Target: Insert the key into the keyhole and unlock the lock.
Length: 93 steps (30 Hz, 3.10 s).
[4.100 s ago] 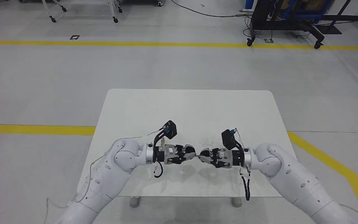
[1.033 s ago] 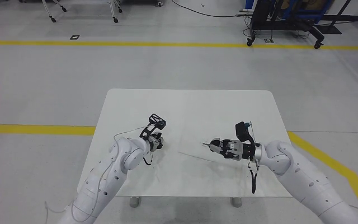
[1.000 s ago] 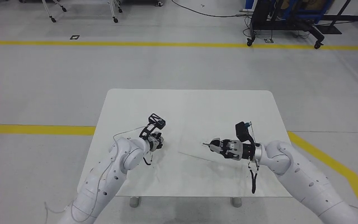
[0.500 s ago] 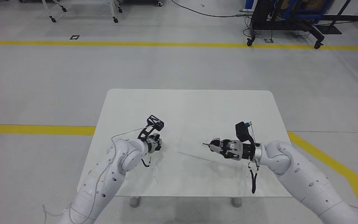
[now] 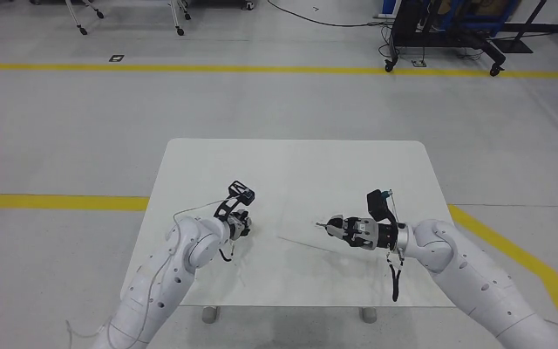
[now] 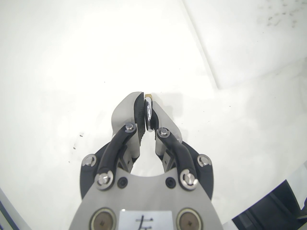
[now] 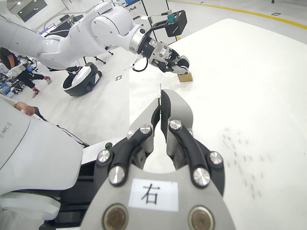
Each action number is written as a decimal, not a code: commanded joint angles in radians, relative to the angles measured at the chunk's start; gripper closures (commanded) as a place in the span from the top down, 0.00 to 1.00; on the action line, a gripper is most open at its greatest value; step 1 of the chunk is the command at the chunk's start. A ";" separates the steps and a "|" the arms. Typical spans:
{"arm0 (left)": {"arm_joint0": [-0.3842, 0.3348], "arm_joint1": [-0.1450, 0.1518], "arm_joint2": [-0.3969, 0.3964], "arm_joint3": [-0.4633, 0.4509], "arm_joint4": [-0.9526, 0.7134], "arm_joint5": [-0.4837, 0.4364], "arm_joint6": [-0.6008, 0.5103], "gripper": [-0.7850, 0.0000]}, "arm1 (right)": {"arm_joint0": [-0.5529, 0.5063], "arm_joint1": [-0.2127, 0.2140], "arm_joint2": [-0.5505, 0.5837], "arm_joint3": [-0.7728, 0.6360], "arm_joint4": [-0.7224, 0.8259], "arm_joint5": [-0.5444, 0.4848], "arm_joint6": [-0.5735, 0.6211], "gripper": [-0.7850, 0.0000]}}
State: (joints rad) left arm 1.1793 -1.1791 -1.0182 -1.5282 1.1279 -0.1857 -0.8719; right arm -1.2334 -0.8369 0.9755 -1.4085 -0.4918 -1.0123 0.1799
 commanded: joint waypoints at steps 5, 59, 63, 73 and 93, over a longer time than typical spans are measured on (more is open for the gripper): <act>0.006 0.004 -0.010 -0.004 0.026 0.001 -0.017 0.00 | 0.000 0.000 0.000 0.000 0.000 0.000 0.000 0.00; -0.149 -0.068 -0.037 0.384 -1.326 -0.035 -0.030 0.00 | 0.026 -0.070 -0.062 -0.010 0.058 0.183 -0.152 0.00; -0.267 -0.104 0.022 0.528 -1.478 0.049 -0.123 0.00 | 0.048 -0.096 -0.093 0.016 0.103 0.238 -0.173 0.00; -0.439 -0.173 0.105 0.750 -1.658 0.116 -0.220 0.00 | 0.056 -0.114 -0.100 0.030 0.163 0.261 -0.208 0.00; -0.435 -0.194 0.145 0.651 -1.616 0.261 -0.030 0.00 | -0.047 -0.125 -0.090 -0.057 0.643 0.431 -0.055 0.00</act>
State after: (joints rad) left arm 0.7457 -1.3669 -0.8805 -0.8738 -0.4751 0.0571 -0.9176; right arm -1.2698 -0.9632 0.8770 -1.4589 0.0385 -0.6002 0.0920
